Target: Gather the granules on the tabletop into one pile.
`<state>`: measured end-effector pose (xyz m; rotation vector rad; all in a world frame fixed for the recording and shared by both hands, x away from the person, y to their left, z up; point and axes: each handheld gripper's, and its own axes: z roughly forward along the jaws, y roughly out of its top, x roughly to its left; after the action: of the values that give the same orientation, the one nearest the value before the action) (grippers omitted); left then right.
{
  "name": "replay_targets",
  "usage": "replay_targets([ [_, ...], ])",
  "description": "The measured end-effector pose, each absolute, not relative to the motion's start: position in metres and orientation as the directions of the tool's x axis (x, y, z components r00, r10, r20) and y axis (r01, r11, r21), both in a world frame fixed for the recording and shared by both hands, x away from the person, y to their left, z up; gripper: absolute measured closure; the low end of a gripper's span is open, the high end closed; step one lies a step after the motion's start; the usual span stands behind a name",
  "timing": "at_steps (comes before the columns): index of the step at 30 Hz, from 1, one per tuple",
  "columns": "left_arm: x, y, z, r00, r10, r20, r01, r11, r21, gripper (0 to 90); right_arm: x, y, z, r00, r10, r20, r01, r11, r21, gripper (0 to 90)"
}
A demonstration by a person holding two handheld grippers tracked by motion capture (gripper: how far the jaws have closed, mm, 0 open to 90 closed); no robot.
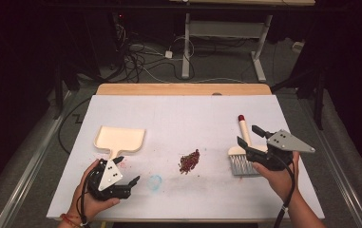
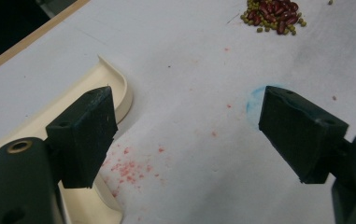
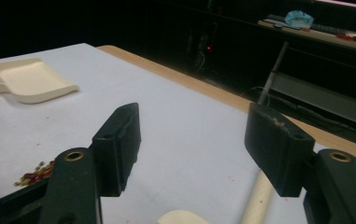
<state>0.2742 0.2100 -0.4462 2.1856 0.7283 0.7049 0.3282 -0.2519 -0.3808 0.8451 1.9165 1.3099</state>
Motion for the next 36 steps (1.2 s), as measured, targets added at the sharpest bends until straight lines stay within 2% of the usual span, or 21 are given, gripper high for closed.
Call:
replay_targets([
  [4, 0.274, 0.211, -0.446, 0.688, 0.677, 0.260, 0.282, -0.580, 0.764, 17.8, 0.318, -0.249, -0.383, -0.562, 0.805, -0.187, 0.140, 0.315, 0.939, 27.9],
  [13, 0.278, 0.209, -0.448, 0.689, 0.676, 0.262, 0.286, -0.585, 0.759, 17.8, 0.298, -0.259, -0.401, -0.560, 0.799, -0.218, 0.118, 0.337, 0.934, 21.3],
  [23, 0.276, 0.207, -0.448, 0.683, 0.677, 0.273, 0.285, -0.592, 0.754, 17.8, 0.282, -0.271, -0.425, -0.571, 0.789, -0.228, 0.110, 0.349, 0.931, 20.5],
  [31, 0.272, 0.206, -0.448, 0.682, 0.665, 0.304, 0.265, -0.612, 0.745, 17.2, 0.276, -0.272, -0.425, -0.564, 0.792, -0.233, 0.099, 0.345, 0.933, 19.8],
  [36, 0.271, 0.210, -0.448, 0.678, 0.674, 0.294, 0.271, -0.601, 0.752, 17.2, 0.276, -0.268, -0.424, -0.557, 0.793, -0.249, 0.090, 0.355, 0.931, 20.3],
])
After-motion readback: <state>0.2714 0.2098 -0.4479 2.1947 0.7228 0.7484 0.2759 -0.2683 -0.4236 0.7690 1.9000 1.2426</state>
